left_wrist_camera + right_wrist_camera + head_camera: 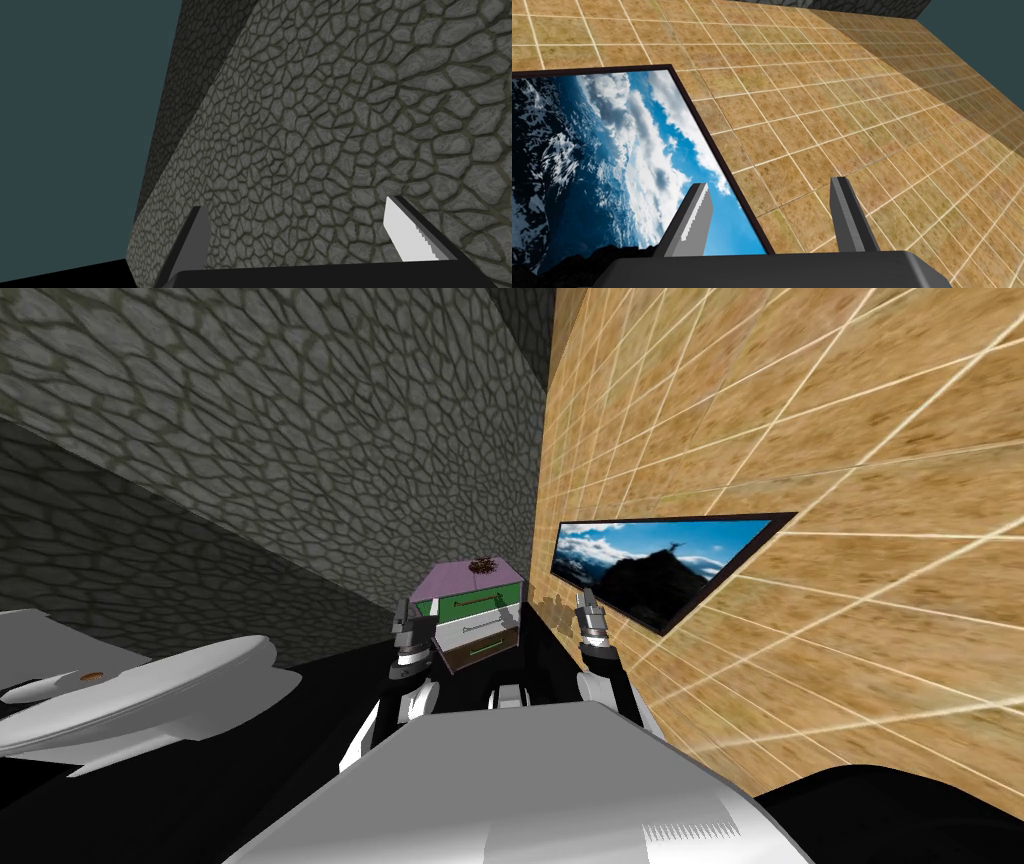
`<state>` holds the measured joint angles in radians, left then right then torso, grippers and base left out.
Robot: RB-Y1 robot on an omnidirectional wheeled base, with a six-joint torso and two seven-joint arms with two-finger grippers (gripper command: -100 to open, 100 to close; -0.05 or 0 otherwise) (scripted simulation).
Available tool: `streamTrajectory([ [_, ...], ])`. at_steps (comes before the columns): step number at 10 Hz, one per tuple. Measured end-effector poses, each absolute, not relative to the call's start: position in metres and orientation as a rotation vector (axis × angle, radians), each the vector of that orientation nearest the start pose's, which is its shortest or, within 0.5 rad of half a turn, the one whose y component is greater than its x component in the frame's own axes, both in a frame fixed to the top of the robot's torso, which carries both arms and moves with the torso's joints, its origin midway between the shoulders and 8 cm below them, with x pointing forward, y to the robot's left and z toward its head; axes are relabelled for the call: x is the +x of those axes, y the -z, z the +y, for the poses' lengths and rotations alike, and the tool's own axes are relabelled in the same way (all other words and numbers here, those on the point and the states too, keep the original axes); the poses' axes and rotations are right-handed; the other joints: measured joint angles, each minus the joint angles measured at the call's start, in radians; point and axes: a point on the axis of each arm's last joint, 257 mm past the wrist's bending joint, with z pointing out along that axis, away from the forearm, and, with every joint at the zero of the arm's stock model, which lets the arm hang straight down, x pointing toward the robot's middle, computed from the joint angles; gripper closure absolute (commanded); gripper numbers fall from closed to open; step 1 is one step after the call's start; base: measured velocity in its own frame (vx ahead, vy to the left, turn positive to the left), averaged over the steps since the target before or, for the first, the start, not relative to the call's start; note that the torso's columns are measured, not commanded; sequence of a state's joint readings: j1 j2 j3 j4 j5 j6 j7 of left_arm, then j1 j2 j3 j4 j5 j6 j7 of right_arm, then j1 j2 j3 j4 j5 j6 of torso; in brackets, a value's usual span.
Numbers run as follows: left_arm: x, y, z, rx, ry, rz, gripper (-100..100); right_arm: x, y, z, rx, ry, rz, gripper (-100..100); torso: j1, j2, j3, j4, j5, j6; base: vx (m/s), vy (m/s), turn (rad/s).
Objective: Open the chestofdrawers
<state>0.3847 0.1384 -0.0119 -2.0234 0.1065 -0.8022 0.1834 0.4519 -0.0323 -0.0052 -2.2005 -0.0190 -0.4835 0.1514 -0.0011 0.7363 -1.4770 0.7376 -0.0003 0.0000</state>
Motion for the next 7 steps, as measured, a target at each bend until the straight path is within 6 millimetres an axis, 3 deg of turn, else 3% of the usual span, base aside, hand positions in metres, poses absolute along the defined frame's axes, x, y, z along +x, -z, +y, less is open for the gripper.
streamTrajectory([
  [7,0.354,0.038,0.291,-0.601,1.597,0.512,-100,0.365,-0.002,-0.279,0.627,-1.173,0.7,0,0.001,0.001,0.001,0.0,0.0,0.0,0.068,-0.024,-0.001],
])
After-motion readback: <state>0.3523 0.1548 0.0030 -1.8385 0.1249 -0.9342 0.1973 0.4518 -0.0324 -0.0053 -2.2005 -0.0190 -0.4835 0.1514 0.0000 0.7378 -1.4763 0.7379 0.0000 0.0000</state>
